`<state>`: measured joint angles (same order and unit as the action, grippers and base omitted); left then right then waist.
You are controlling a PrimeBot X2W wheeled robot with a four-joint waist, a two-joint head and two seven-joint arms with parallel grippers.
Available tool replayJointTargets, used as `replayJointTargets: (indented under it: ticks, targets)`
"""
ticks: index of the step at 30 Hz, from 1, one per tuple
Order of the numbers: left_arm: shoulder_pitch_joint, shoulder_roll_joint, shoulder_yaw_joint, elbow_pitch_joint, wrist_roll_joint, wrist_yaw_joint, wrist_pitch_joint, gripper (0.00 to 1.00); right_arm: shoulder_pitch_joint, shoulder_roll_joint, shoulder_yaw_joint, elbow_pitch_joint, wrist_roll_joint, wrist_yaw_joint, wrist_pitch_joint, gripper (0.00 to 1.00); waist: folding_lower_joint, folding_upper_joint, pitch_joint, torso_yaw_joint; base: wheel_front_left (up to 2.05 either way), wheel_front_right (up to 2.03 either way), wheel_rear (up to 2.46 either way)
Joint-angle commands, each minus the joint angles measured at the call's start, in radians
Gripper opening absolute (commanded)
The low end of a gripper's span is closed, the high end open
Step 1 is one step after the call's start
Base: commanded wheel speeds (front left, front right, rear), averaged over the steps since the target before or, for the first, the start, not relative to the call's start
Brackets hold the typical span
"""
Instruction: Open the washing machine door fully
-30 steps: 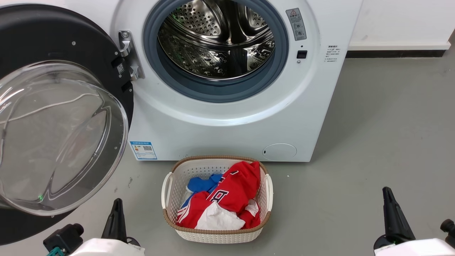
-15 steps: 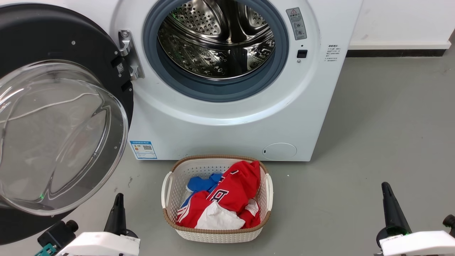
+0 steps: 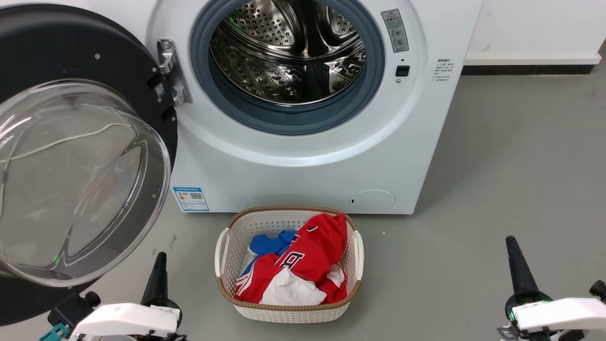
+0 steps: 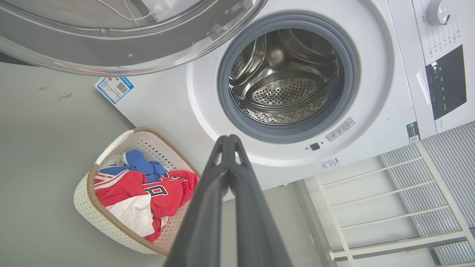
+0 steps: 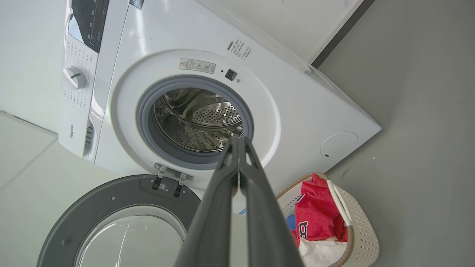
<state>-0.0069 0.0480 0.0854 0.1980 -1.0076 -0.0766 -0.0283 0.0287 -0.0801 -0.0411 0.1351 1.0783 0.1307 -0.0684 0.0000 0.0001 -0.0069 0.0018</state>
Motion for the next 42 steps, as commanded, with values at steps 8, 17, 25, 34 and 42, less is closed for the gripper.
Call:
replayJointTargets:
  ticks: [8, 17, 25, 34, 42]
  targets:
    - [-0.038, 0.003, 0.008, 0.002, -0.103, -0.014, 0.026, 0.00, -0.041, -0.008, -0.005, 0.013, 0.100, 0.000, 0.025, 0.00, 0.0000, -0.0001, 0.001, 0.000, 0.00, 0.00, 0.00]
    - [-0.052, 0.003, 0.012, 0.010, -0.200, -0.023, 0.049, 0.00, -0.061, -0.008, -0.010, 0.031, 0.190, 0.000, 0.048, 0.00, 0.0000, -0.0001, 0.003, 0.000, 0.00, 0.00, 0.00]
    - [-0.064, 0.003, 0.016, 0.018, -0.278, -0.029, 0.068, 0.00, -0.076, -0.007, -0.013, 0.046, 0.264, 0.000, 0.067, 0.00, 0.0000, -0.0001, 0.004, -0.001, 0.00, 0.00, 0.00]
    - [-0.075, 0.003, 0.020, 0.026, -0.362, -0.036, 0.088, 0.00, -0.093, -0.005, -0.018, 0.063, 0.343, 0.000, 0.089, 0.00, 0.0000, -0.0001, 0.005, -0.001, 0.00, 0.00, 0.00]
    - [-0.086, 0.003, 0.023, 0.032, -0.431, -0.042, 0.104, 0.00, -0.108, -0.003, -0.023, 0.076, 0.407, 0.000, 0.106, 0.00, 0.0000, -0.0001, 0.006, -0.001, 0.00, 0.00, 0.00]
